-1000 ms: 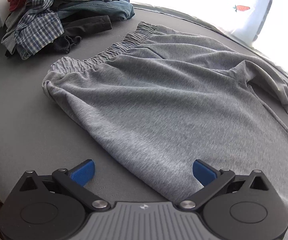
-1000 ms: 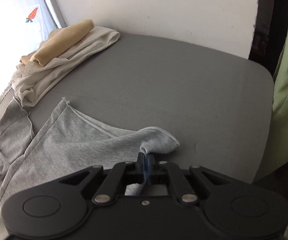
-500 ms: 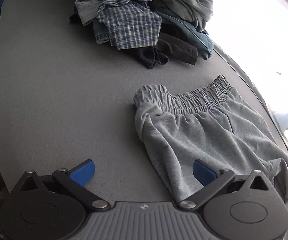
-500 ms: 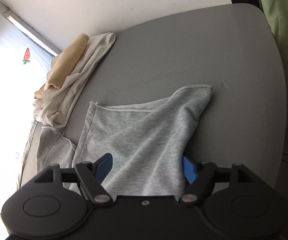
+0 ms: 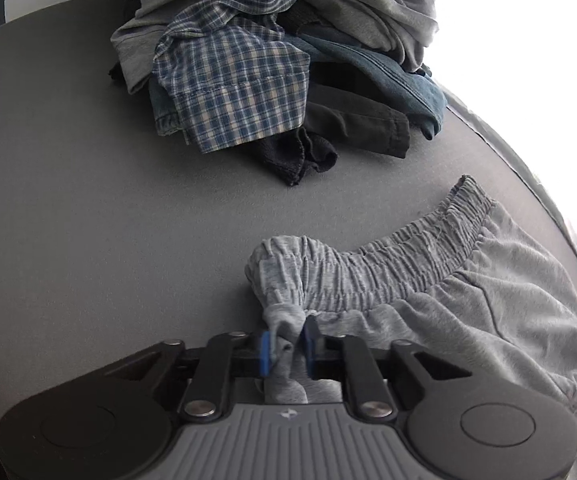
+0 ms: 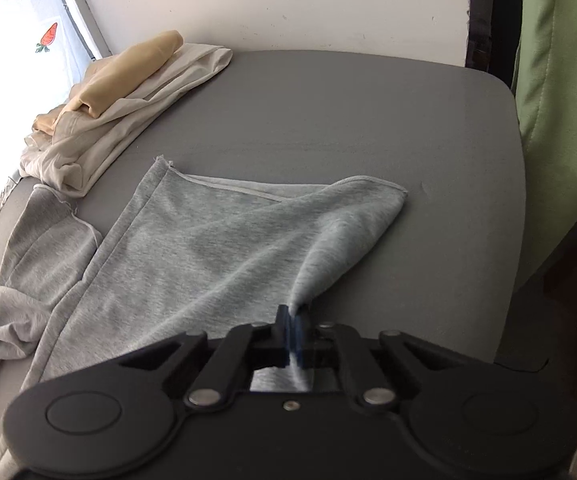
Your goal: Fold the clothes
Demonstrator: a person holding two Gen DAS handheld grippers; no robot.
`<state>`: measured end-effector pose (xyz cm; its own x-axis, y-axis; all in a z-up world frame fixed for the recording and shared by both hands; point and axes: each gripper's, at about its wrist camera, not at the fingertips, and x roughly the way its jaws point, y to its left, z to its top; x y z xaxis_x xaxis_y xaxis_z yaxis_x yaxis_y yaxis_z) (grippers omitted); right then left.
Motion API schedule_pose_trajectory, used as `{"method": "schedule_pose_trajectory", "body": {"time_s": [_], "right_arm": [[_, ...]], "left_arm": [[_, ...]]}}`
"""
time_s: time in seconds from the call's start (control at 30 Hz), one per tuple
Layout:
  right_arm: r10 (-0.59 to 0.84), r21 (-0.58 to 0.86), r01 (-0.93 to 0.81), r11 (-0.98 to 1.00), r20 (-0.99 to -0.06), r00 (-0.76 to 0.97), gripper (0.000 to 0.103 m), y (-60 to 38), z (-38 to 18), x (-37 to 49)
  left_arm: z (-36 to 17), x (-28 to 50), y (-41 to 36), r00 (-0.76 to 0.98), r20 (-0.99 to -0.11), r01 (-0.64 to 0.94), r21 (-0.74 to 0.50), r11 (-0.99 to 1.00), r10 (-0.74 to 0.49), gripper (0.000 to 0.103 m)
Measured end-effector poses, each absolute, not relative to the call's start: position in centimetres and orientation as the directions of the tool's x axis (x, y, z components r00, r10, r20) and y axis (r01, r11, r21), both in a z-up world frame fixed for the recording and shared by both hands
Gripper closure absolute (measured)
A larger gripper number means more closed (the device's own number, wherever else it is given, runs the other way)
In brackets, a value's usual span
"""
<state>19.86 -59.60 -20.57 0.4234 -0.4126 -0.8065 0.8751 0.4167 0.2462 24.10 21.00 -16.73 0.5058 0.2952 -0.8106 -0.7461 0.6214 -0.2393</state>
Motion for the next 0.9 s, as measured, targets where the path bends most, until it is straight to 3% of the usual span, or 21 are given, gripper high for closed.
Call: {"method": "schedule_pose_trajectory", "body": {"time_s": [0.3, 0.43, 0.53, 0.63, 0.67, 0.73, 0.83, 0.9], "right_arm": [[-0.528, 0.351, 0.873, 0.338, -0.698, 0.485, 0.102, -58.3, -15.3, 15.7], [-0.529, 0.324, 0.872, 0.366, -0.699, 0.481, 0.102, -58.0, -15.4, 15.1], [-0.472, 0.268, 0.892, 0.364, -0.773, 0.424, 0.1, -58.2, -17.4, 15.4], [-0.455, 0.178, 0.899, 0.4, -0.813, 0.363, 0.08, -57.5, -18.8, 15.6], [-0.457, 0.152, 0.895, 0.419, -0.816, 0.353, 0.065, -57.1, -19.0, 15.7], [-0.473, 0.11, 0.875, 0.472, -0.806, 0.356, 0.06, -56.4, -18.9, 15.8], [-0.512, 0.039, 0.847, 0.53, -0.782, 0.356, 0.041, -55.6, -18.1, 16.3], [-0.548, -0.014, 0.832, 0.555, -0.758, 0.353, 0.02, -55.1, -17.4, 16.9]], "left_arm": [[-10.1, 21.5, 22.2, 0.639, -0.688, -0.685, -0.304, 0.662, 0.345, 0.096], [-10.5, 20.4, 24.4, 0.605, -0.707, -0.724, -0.297, 0.622, 0.367, 0.096], [-13.0, 20.1, 25.4, 0.538, -0.767, -0.746, -0.24, 0.621, 0.35, 0.095], [-14.7, 19.5, 25.1, 0.49, -0.801, -0.742, -0.177, 0.646, 0.344, 0.084], [-15.2, 19.2, 24.8, 0.481, -0.806, -0.738, -0.161, 0.655, 0.344, 0.081], [-15.5, 18.5, 24.3, 0.473, -0.806, -0.732, -0.136, 0.667, 0.355, 0.075], [-15.6, 17.9, 23.7, 0.451, -0.808, -0.729, -0.089, 0.679, 0.378, 0.062], [-15.3, 17.8, 23.6, 0.442, -0.807, -0.729, -0.069, 0.681, 0.391, 0.055]]}}
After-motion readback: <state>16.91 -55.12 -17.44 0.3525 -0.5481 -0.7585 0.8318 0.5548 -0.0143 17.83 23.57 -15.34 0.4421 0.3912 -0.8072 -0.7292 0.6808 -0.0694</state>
